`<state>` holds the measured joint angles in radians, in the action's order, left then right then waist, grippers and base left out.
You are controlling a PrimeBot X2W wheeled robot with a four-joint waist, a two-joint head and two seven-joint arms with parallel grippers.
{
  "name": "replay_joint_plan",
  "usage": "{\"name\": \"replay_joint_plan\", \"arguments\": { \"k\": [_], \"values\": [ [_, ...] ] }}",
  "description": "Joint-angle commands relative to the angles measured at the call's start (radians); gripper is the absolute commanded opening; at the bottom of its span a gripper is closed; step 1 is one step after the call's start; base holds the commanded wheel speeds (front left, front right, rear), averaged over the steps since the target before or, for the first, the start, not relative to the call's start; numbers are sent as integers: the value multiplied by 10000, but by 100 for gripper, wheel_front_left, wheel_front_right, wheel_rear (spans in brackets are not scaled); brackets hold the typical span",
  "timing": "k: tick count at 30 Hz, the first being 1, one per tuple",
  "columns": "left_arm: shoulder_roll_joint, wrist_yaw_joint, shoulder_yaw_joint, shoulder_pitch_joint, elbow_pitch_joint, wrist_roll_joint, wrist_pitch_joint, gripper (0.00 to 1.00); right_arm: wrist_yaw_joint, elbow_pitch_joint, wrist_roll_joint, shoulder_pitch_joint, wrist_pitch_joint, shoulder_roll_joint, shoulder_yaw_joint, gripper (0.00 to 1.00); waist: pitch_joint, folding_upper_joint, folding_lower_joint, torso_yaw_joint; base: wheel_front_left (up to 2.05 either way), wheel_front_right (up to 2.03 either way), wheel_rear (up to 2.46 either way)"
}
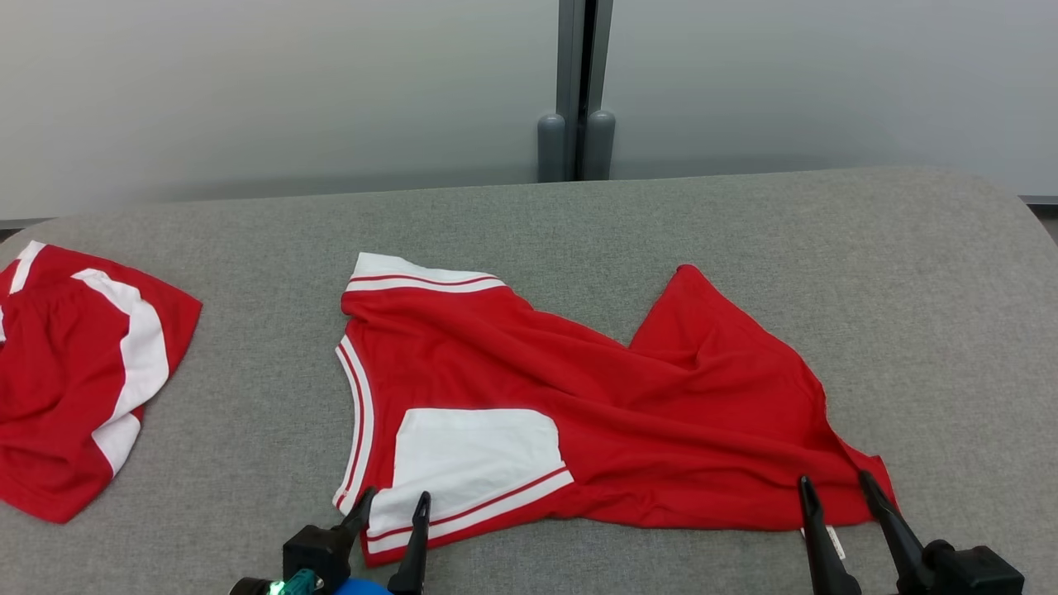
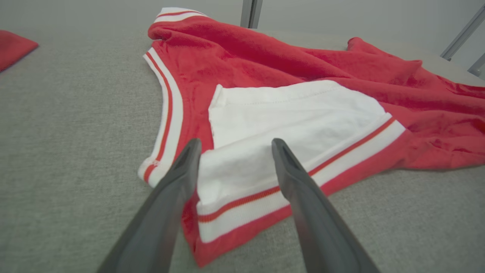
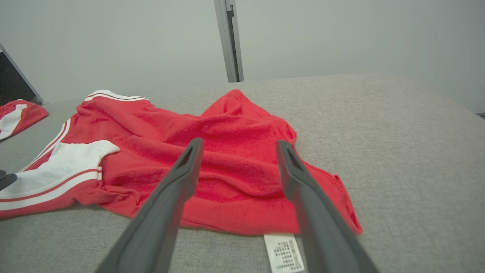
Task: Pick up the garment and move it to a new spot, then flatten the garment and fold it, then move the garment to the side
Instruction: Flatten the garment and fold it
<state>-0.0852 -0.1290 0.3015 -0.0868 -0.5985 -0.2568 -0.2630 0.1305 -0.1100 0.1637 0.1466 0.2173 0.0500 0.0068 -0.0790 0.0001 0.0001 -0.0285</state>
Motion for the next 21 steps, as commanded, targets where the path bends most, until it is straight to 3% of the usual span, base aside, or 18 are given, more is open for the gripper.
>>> {"name": "replay_joint_plan", "arguments": {
  "k": [1,8,21],
  "values": [
    [-11,-21,-37,-114,-90,1,-24,100,6,-12,-21,-161,65,11,-16,100,-13,-1,-1,-7,0,0,0],
    [56,-21,-33,-213,-441,-80,-24,100,6,-81,13,-162,102,10,-29,100,-37,-1,-1,-17,0,0,0],
    [-110,-22,1550,-1001,-564,-1057,-24,100,6,-183,66,-370,155,10,89,100,-204,-1,-1,-118,0,0,0]
  ]
}}
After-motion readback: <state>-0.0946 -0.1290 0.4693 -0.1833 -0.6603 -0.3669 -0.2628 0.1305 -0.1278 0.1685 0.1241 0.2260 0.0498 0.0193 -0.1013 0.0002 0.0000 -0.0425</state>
